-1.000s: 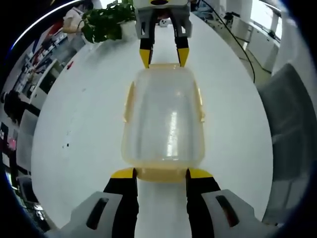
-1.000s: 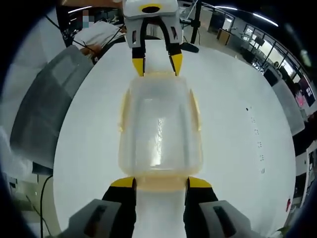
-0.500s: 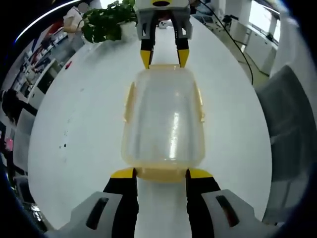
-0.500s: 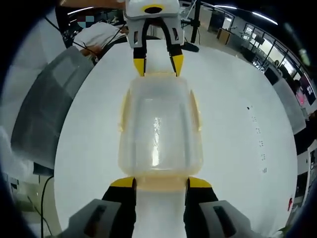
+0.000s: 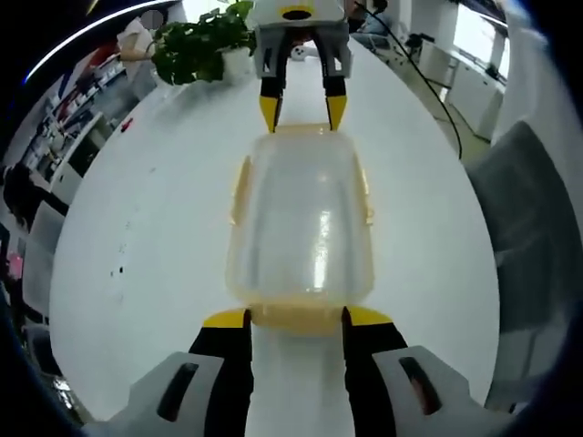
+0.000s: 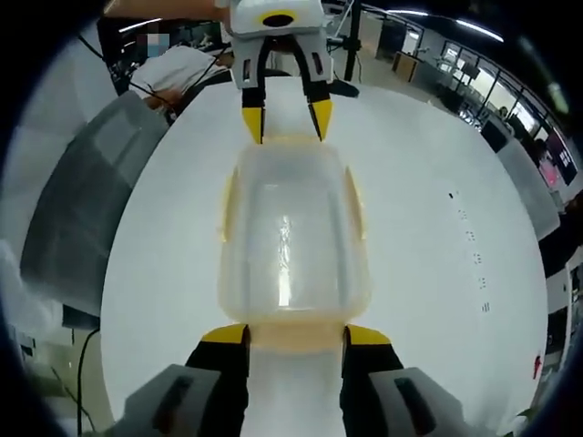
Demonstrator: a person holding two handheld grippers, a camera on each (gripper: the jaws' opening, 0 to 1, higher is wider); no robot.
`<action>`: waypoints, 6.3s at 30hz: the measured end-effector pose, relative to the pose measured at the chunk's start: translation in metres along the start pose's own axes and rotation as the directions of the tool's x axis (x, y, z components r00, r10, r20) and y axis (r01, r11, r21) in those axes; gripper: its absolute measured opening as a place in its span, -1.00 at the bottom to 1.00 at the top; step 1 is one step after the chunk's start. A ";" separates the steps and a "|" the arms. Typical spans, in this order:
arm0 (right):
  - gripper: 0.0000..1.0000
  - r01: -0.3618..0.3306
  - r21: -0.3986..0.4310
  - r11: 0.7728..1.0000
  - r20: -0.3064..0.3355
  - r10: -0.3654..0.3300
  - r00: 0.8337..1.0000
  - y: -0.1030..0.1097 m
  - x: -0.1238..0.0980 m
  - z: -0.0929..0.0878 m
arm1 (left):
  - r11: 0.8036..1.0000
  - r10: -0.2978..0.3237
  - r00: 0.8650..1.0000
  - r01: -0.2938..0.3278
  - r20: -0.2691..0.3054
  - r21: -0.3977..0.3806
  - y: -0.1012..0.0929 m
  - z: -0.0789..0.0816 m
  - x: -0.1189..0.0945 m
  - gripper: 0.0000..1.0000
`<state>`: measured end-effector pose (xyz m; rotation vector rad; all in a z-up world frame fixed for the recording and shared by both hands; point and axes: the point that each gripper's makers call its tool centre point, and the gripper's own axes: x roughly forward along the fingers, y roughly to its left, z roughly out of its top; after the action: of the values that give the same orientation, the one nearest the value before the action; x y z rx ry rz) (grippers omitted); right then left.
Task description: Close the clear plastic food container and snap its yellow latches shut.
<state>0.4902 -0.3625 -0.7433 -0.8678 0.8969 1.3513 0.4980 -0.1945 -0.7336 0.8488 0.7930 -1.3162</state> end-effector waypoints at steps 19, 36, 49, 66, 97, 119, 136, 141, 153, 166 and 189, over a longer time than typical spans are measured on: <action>-0.14 0.004 0.078 0.997 0.054 -0.008 0.999 0.004 -0.015 0.005 | 0.999 0.044 0.999 -0.044 -0.003 0.002 0.001 0.000 -0.018 -0.23; -0.18 0.051 0.243 0.969 0.053 -0.066 0.996 -0.004 -0.021 0.023 | 0.976 0.127 0.992 -0.127 -0.013 -0.178 0.010 0.015 -0.024 -0.28; -0.19 0.079 0.392 0.917 0.063 -0.113 0.992 -0.005 -0.018 0.030 | 0.899 0.160 0.986 -0.169 -0.056 -0.403 0.010 0.012 -0.021 -0.31; -0.35 0.127 0.681 0.721 0.004 -0.176 0.984 -0.007 -0.016 0.015 | 0.660 0.174 0.982 -0.176 -0.079 -0.731 0.004 0.002 -0.014 -0.43; -0.35 0.051 0.834 0.549 0.026 -0.132 0.991 -0.001 -0.001 0.014 | 0.551 0.139 0.988 -0.135 -0.069 -0.823 0.001 0.010 0.003 -0.50; -0.45 0.028 0.818 0.574 0.057 -0.129 0.990 0.001 0.003 0.021 | 0.567 0.130 0.990 -0.121 -0.056 -0.815 -0.001 0.011 0.006 -0.57; -0.51 -0.069 0.864 0.499 0.110 -0.051 0.993 0.015 0.010 0.030 | 0.534 0.165 0.984 -0.145 -0.065 -0.833 0.009 0.007 0.003 -0.61; -0.49 -0.043 0.846 0.532 0.088 -0.059 0.994 0.014 0.009 0.029 | 0.542 0.156 0.986 -0.140 -0.064 -0.829 0.005 0.006 0.003 -0.62; -0.48 -0.029 0.831 0.555 0.073 -0.057 0.996 0.012 0.010 0.028 | 0.527 0.162 0.985 -0.132 -0.053 -0.840 0.001 0.005 0.001 -0.64; -0.43 -0.043 0.819 0.573 0.088 -0.052 0.995 0.014 0.007 0.029 | 0.542 0.131 0.991 -0.067 0.005 -0.838 0.000 0.003 0.000 -0.57; -0.42 0.031 0.623 0.782 0.002 -0.041 0.999 0.019 -0.008 0.018 | 0.771 0.064 0.997 -0.076 -0.042 -0.633 -0.014 -0.008 -0.012 -0.55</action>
<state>0.4720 -0.3488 -0.7281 -0.3488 1.2141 0.9205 0.4833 -0.1828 -0.7274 0.3352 1.1233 -0.8726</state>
